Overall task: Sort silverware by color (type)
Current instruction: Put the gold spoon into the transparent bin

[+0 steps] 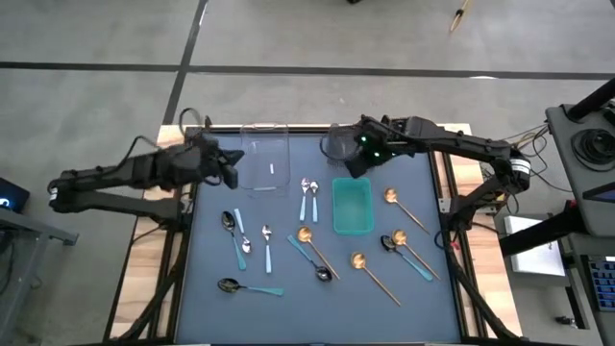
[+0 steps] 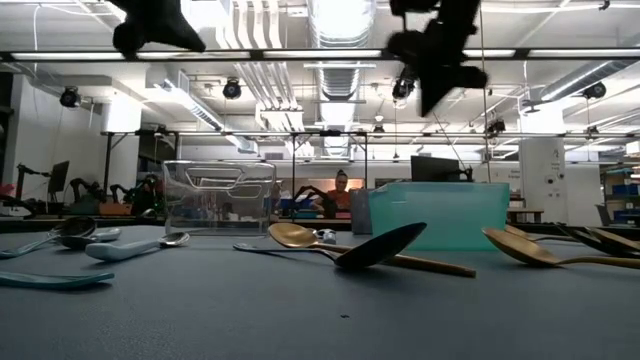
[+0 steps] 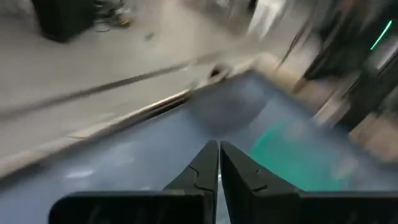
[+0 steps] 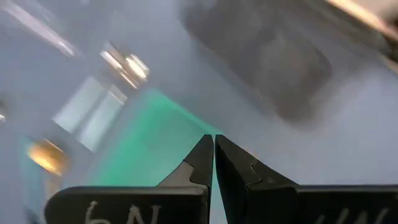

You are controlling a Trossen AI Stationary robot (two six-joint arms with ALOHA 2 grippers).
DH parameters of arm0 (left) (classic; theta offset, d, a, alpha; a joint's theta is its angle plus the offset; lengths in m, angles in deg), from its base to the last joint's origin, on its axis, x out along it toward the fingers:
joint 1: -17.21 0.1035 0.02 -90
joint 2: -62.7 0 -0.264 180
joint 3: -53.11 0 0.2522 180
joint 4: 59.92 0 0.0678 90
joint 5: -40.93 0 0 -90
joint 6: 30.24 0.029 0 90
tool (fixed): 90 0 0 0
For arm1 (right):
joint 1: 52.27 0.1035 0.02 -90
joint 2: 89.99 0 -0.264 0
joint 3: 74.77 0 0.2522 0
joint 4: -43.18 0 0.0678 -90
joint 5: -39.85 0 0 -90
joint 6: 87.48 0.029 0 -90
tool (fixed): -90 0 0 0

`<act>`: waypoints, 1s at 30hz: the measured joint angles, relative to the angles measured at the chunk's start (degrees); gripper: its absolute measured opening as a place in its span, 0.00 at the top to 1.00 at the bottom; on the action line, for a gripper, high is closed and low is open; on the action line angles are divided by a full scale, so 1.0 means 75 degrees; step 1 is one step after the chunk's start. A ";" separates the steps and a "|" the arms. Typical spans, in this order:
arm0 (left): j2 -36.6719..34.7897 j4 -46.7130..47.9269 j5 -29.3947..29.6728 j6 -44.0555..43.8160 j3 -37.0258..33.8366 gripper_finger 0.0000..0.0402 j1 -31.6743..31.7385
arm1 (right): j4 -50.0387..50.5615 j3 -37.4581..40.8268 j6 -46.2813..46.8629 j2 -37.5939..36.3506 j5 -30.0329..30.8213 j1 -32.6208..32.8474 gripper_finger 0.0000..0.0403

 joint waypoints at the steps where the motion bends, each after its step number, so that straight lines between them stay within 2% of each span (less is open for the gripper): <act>1: 0.0224 0.0543 -0.0192 0.0562 0.0359 1.00 0.0181 | 0.0538 0.0000 0.0148 -0.0009 -0.0002 -0.0015 0.98; 4: 0.0767 0.1504 -0.1190 0.1971 0.1105 1.00 0.0794 | 0.1874 0.0050 0.0590 -0.0017 0.0007 -0.0035 0.98; 7: 0.1121 0.1947 -0.3395 0.3016 0.1476 1.00 0.1513 | 0.2549 0.0239 0.0746 -0.0036 -0.0027 -0.0029 0.98; 10: 0.1270 0.2002 -0.5601 0.3283 0.1468 1.00 0.2227 | 0.2538 0.0626 0.0645 -0.0170 -0.0389 -0.0029 0.98; 12: 0.1297 0.2023 -0.6120 0.3266 0.1362 1.00 0.2607 | 0.2464 0.0966 0.0492 -0.0280 -0.0549 -0.0029 0.98; 17: 0.1278 0.1832 -0.5704 0.2989 0.1247 1.00 0.3072 | 0.2395 0.1942 0.0166 -0.0696 -0.0567 -0.0086 0.98; 26: 0.1406 0.0950 -0.3973 0.2353 0.1247 1.00 0.3097 | 0.1868 0.3209 0.0082 -0.1165 -0.0541 -0.0177 0.98; 30: 0.1479 0.0945 -0.3097 0.1594 0.1244 1.00 0.3099 | 0.1305 0.3470 0.0082 -0.1165 -0.0541 -0.0177 0.98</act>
